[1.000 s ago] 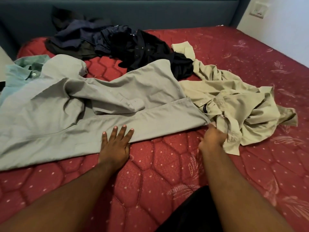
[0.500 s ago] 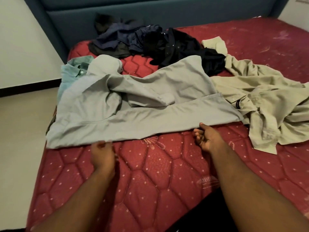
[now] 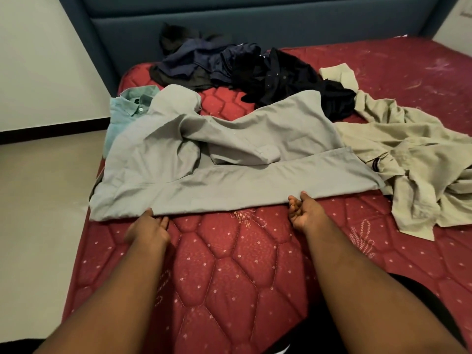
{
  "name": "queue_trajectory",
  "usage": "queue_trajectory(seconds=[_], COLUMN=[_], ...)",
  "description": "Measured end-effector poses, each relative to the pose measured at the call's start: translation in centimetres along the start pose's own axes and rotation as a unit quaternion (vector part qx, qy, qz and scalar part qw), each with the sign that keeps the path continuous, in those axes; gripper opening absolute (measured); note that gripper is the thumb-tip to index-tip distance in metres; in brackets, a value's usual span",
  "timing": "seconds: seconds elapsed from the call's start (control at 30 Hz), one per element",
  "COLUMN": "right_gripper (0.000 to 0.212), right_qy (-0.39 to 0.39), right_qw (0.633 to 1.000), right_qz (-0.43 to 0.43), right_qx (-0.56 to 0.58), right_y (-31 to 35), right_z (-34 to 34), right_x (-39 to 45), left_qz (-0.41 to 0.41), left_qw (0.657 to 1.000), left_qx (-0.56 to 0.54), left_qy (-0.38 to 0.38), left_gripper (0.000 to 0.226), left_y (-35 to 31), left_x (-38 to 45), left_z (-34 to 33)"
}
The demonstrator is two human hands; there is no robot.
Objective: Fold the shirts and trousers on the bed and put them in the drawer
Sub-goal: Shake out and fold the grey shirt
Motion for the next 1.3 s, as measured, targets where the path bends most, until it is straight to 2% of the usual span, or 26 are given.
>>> queue_trajectory(seconds=[0.1, 0.2, 0.33, 0.43, 0.5, 0.57, 0.6, 0.63, 0.67, 0.7, 0.73, 0.77, 0.83, 0.9, 0.93, 0.97, 1.0, 1.07, 1.1, 1.13, 1.17, 1.23, 1.3], right_gripper=[0.042, 0.037, 0.033, 0.033, 0.029, 0.029, 0.028, 0.024, 0.028, 0.04, 0.049, 0.053, 0.058, 0.057, 0.051, 0.044, 0.039, 0.039, 0.045, 0.053, 0.061, 0.071, 0.073], right_qy=[-0.025, -0.036, -0.063, -0.101, -0.139, -0.178, -0.198, -0.222, -0.249, -0.276, -0.292, -0.292, -0.27, -0.224, -0.18, -0.132, -0.082, 0.015, 0.04, 0.043, 0.034, 0.032, 0.057], right_qw=[0.999, 0.999, 0.996, 0.992, 0.986, 0.978, 0.971, 0.96, 0.938, 0.91, 0.887, 0.87, 0.811, 0.674, 0.603, 0.551, 0.528, 0.503, 0.493, 0.497, 0.518, 0.546, 0.533], right_qz=[0.026, 0.038, 0.053, 0.062, 0.08, 0.104, 0.125, 0.152, 0.193, 0.226, 0.236, 0.242, 0.286, 0.4, 0.453, 0.48, 0.475, 0.402, 0.349, 0.289, 0.239, 0.201, 0.217], right_qx=[0.005, -0.007, -0.035, -0.054, -0.049, -0.035, -0.049, -0.081, -0.141, -0.211, -0.269, -0.315, -0.433, -0.579, -0.632, -0.67, -0.699, -0.765, -0.796, -0.817, -0.821, -0.812, -0.816], right_y=[-0.5, -1.1, -2.8, -3.8, -4.3, -4.0, -3.4, -2.5, -1.2, 0.0, 1.3, 2.3, 3.8, 5.1, 5.5, 5.8, 6.1, 5.9, 5.3, 4.7, 4.5, 5.2, 6.5], right_z=[0.7, 2.2, 5.2, 7.1, 8.1, 8.3, 8.1, 7.9, 7.8, 7.7, 7.7, 7.6, 7.4, 6.8, 6.2, 5.6, 5.3, 5.2, 5.8, 6.7, 7.9, 9.9, 10.9], right_x=[-0.2, -0.6, -2.1, -3.6, -5.0, -6.3, -7.1, -8.1, -8.7, -9.4, -10.0, -10.8, -11.1, -10.4, -10.1, -9.6, -9.0, -7.2, -6.2, -5.2, -4.0, -2.0, -0.9], left_qz=[-0.03, -0.029, -0.012, -0.001, -0.01, -0.017, -0.04, -0.066, -0.107, -0.179, -0.266, -0.336, -0.426, -0.48, -0.504, -0.53, -0.55, -0.571, -0.575, -0.575, -0.577, -0.584, -0.586], left_qw=[0.999, 0.999, 1.0, 1.0, 1.0, 0.999, 0.996, 0.984, 0.955, 0.909, 0.856, 0.809, 0.706, 0.602, 0.556, 0.516, 0.474, 0.376, 0.33, 0.293, 0.264, 0.234, 0.23], left_qx=[-0.037, -0.026, -0.008, 0.014, 0.018, 0.034, 0.075, 0.149, 0.258, 0.359, 0.436, 0.483, 0.556, 0.604, 0.615, 0.614, 0.615, 0.631, 0.64, 0.648, 0.652, 0.659, 0.673], left_qy=[-0.018, -0.026, 0.005, 0.009, 0.001, -0.01, -0.028, -0.065, -0.101, -0.112, -0.081, -0.015, 0.108, 0.205, 0.241, 0.276, 0.307, 0.367, 0.389, 0.406, 0.415, 0.412, 0.389], left_gripper=[0.018, 0.009, 0.014, 0.009, 0.019, 0.015, 0.026, 0.05, 0.072, 0.077, 0.069, 0.056, 0.039, 0.031, 0.036, 0.041, 0.042, 0.036, 0.032, 0.031, 0.034, 0.05, 0.058], left_y=[0.5, 1.4, 2.3, 3.1, 3.8, 3.7, 3.5, 3.1, 2.4, 1.6, 1.2, 1.2, 2.4, 4.5, 5.7, 7.1, 8.5, 11.2, 12.5, 13.6, 15.1, 17.7, 19.1], left_x=[-1.2, -1.7, -3.6, -5.6, -6.4, -6.5, -6.3, -6.8, -7.7, -8.8, -9.8, -10.8, -11.9, -12.4, -12.9, -13.4, -14.3, -15.8, -16.0, -16.0, -15.6, -14.3, -13.2], left_z=[0.7, 2.5, 5.9, 8.3, 10.2, 11.9, 12.3, 12.7, 12.7, 12.4, 11.4, 10.1, 6.5, 2.6, 0.7, -1.4, -3.8, -7.7, -9.2, -10.2, -11.2, -11.6, -10.5])
Point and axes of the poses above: each hand's wrist, its own x-axis towards the middle knuckle, its own z-axis out of the back of the hand, y = z × x, the point moved 2 cm from there along x, towards the middle knuckle, and after that the axes turned 5 degrees about x, right-handed, at the moved point
